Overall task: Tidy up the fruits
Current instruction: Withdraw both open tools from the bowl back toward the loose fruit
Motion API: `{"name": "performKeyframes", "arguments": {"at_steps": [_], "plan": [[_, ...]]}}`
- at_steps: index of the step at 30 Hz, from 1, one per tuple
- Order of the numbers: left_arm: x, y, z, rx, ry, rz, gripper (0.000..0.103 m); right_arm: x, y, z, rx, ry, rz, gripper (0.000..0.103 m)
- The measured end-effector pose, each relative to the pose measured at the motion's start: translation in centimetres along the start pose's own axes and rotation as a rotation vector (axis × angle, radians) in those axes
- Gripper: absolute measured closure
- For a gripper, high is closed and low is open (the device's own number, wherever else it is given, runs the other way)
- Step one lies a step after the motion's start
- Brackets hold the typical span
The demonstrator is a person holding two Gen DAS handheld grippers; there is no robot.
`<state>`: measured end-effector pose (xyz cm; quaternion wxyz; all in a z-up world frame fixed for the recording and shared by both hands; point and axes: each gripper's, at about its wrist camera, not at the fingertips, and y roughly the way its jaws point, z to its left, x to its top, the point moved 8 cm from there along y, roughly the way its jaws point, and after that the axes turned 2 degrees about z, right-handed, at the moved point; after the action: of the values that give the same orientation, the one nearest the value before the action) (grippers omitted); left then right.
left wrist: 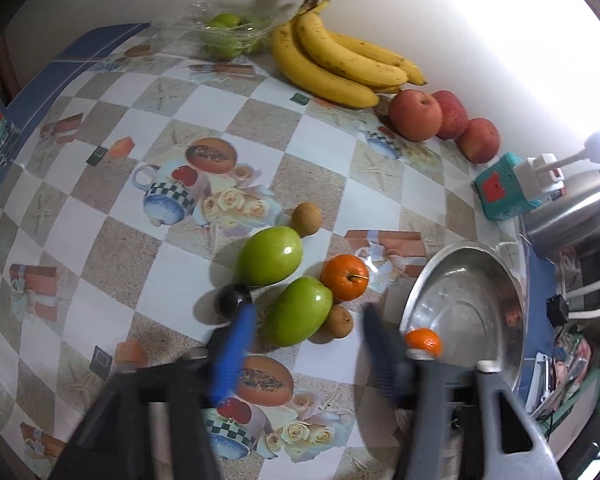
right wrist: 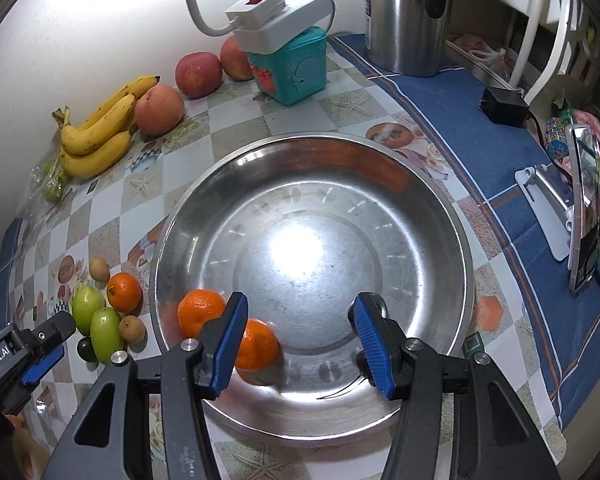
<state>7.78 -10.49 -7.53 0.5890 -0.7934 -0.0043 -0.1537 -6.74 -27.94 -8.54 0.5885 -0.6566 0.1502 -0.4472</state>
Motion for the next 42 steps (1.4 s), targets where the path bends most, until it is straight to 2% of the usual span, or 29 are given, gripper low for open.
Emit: {"name": "performKeyframes", "arguments": {"at_steps": [1, 3, 4, 7, 14, 17, 20, 27, 28, 30, 42], "plan": [[0.0, 0.1, 0.1, 0.011, -0.005, 0.003, 0.015, 0.0, 0.1, 0.0, -0.006, -0.002, 0.000, 0.047], [-0.2, 0.5, 0.5, 0.023, -0.012, 0.015, 0.015, -0.1, 0.3, -0.1, -0.017, -0.006, 0.004, 0.036], [-0.3, 0.7, 0.6, 0.028, -0.018, 0.020, 0.014, -0.2, 0.4, -0.1, -0.020, -0.009, 0.010, 0.034], [-0.4, 1.0, 1.0, 0.054, -0.023, 0.026, 0.006, -0.4, 0.6, 0.1, -0.018, -0.020, 0.021, 0.034], [-0.5, 1.3, 1.8, 0.089, -0.041, 0.027, 0.000, -0.6, 0.9, 0.4, -0.027, -0.036, 0.030, 0.034], [-0.6, 1.5, 2.3, 0.116, -0.052, 0.026, 0.000, -0.6, 0.9, 0.3, -0.033, -0.032, 0.028, 0.031], [-0.7, 1.7, 2.6, 0.134, -0.054, 0.026, 0.000, -0.6, 0.9, 0.1, -0.037, -0.030, 0.023, 0.019], [-0.7, 1.6, 2.3, 0.134, -0.032, 0.020, 0.000, -0.5, 0.8, 0.3, -0.051, -0.050, 0.007, 0.017], [-0.7, 1.5, 2.2, 0.134, -0.026, 0.018, 0.000, -0.5, 0.8, 0.3, -0.061, -0.055, 0.007, 0.009], [-0.6, 1.3, 2.1, 0.138, -0.011, 0.009, 0.000, -0.6, 0.8, 0.2, -0.066, -0.057, 0.007, 0.001], [0.8, -0.9, 2.1, 0.195, 0.142, -0.079, 0.000, -0.9, 0.3, 0.9, -0.034, -0.043, -0.001, 0.001]]}}
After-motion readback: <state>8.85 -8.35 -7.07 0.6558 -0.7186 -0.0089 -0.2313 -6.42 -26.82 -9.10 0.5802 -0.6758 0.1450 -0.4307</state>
